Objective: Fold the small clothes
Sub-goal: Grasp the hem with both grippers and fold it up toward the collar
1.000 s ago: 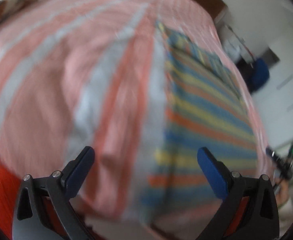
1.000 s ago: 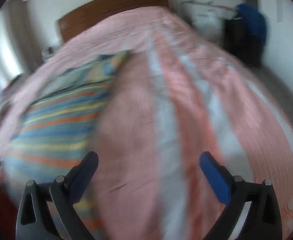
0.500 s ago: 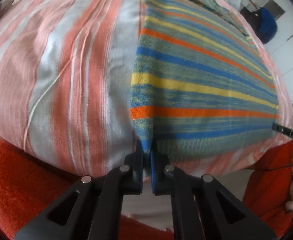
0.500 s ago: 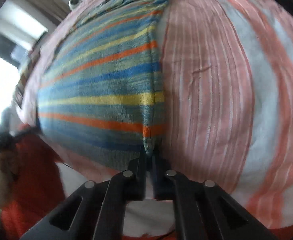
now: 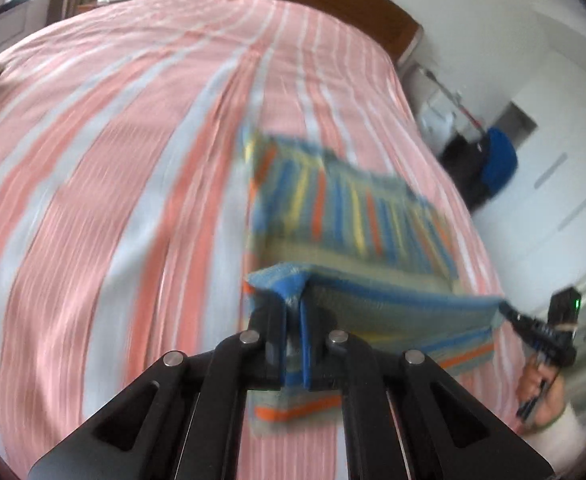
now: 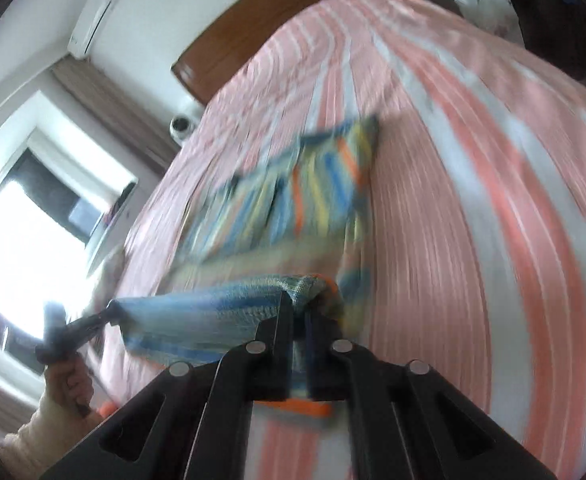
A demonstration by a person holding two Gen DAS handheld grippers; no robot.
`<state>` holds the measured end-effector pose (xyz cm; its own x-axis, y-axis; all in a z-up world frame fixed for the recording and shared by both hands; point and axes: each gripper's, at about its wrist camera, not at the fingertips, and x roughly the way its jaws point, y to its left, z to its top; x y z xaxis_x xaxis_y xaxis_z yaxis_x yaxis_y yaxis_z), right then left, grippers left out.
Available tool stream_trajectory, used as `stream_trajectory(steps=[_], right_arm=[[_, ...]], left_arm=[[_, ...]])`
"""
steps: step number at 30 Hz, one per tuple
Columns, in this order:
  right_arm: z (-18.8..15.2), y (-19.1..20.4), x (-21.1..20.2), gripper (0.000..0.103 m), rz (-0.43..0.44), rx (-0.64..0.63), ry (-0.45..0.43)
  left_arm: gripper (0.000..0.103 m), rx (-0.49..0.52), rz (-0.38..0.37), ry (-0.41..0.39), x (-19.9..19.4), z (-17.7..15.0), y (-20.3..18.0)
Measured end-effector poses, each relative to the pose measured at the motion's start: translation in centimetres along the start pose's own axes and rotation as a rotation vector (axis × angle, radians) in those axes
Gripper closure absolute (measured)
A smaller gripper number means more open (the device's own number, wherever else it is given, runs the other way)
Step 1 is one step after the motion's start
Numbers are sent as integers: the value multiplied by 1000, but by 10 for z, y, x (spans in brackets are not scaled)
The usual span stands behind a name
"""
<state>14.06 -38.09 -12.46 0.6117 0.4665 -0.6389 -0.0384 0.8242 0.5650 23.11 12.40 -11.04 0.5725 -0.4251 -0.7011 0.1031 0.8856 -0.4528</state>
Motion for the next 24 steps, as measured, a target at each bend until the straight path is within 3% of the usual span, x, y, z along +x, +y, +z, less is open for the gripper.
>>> stream_trajectory(steps=[4, 7, 9, 10, 11, 12, 13, 15, 17, 22, 24], right_arm=[[72, -11, 57, 99, -28, -15, -37], [118, -11, 93, 99, -56, -52, -62], [142, -16, 120, 97, -75, -66, -88], [151, -22, 134, 87, -79, -60, -96], [158, -28, 145, 65, -119, -50, -96], [161, -37, 151, 58, -167, -27, -94], [161, -44, 151, 58, -184, 6, -102], [155, -50, 136, 58, -167, 37, -131], [145, -39, 119, 58, -169, -42, -130], [89, -9, 99, 54, -183, -227, 98], [60, -6, 89, 44, -188, -231, 157]], left_arm=[[100, -33, 48, -9, 64, 66, 2], [99, -5, 100, -17, 106, 103, -5], [88, -15, 137, -20, 127, 119, -5], [59, -26, 180, -27, 140, 130, -2], [32, -39, 241, -35, 147, 137, 3], [27, -59, 266, -52, 145, 138, 8], [26, -86, 255, -83, 141, 139, 15], [25, -120, 152, -91, 123, 128, 29], [25, -87, 150, -57, 109, 111, 34], [25, 49, 177, 91, 88, 41, 28], [25, 73, 192, 122, 86, 16, 25]])
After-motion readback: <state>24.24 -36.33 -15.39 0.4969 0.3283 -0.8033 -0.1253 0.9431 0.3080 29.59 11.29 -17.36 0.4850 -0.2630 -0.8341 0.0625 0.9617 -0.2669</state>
